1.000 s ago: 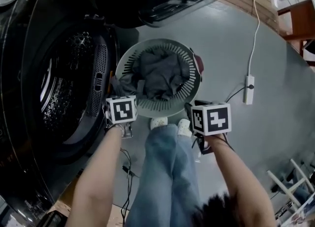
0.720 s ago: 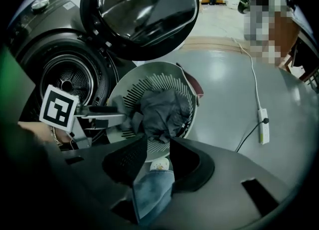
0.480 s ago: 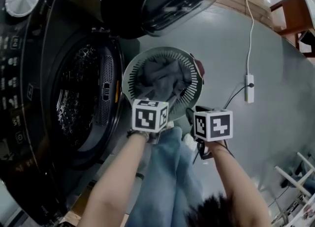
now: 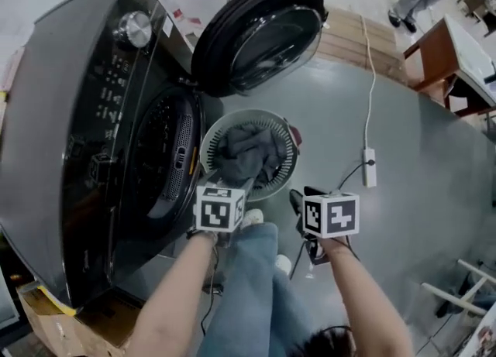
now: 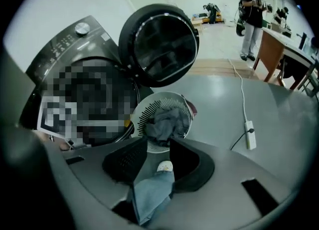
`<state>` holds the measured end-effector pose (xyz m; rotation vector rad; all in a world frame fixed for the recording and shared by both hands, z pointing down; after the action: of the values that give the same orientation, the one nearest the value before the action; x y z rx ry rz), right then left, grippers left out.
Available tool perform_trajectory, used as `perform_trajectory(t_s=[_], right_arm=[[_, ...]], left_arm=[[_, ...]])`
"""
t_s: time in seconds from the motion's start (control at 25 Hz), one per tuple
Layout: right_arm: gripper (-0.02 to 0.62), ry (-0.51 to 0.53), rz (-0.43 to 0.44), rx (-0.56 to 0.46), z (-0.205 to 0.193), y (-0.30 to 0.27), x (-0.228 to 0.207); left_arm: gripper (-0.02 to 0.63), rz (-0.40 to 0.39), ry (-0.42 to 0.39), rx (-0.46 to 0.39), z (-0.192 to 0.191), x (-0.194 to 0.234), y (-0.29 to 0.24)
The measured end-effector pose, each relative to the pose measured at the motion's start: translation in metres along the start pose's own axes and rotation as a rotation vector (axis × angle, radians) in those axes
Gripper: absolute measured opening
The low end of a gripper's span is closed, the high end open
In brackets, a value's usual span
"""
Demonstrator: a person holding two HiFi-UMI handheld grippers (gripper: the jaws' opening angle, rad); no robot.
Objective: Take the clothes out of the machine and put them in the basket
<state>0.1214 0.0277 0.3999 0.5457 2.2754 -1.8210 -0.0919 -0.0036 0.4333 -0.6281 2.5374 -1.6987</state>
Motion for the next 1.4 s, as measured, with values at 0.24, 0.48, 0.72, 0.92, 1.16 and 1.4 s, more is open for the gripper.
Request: perform_trajectory(t_s=[0.24, 0.48, 0.72, 0.92, 1.16, 1.4], right_arm=[[0.144, 0.073, 0.001, -0.068, -0.016, 0.088, 0.024], [0.144, 0.169, 0.035, -0.108, -0.028, 0.164, 0.052], [0.144, 0.185, 0.057, -0.123, -0.041, 0.222, 0.065], [0.141, 0.188, 0.089, -0.13, -0.044, 0.249, 0.078], [0.035, 0.244, 0.057, -0.096, -0.058, 0.279, 0.102], [0.035, 0.216, 0.087, -0.256, -0.054, 0.325, 0.119]], left_arm=[[0.34, 0.084, -0.005, -0.066, 0.001, -0.022, 0.1], [0.339, 0.141, 0.035, -0.179, 0.0, -0.046, 0.184], [0.339, 0.17, 0.072, -0.237, -0.006, -0.07, 0.242], [0.339, 0.182, 0.112, -0.281, -0.004, -0.085, 0.278], [0.339, 0.167, 0.206, -0.359, -0.004, -0.098, 0.329], [0.339, 0.185, 0.133, -0.397, 0.0, -0.106, 0.369]])
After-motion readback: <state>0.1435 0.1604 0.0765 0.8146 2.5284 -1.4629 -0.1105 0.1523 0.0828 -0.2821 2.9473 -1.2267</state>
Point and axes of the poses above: the fingertips, and each gripper's own axes: y backward along the fingers, x to its left, z out of its top, the point moved 8 cm from there along y, backward along the fingers, and after that the axes turned 7 degrees about x, right-handed, at the moved point
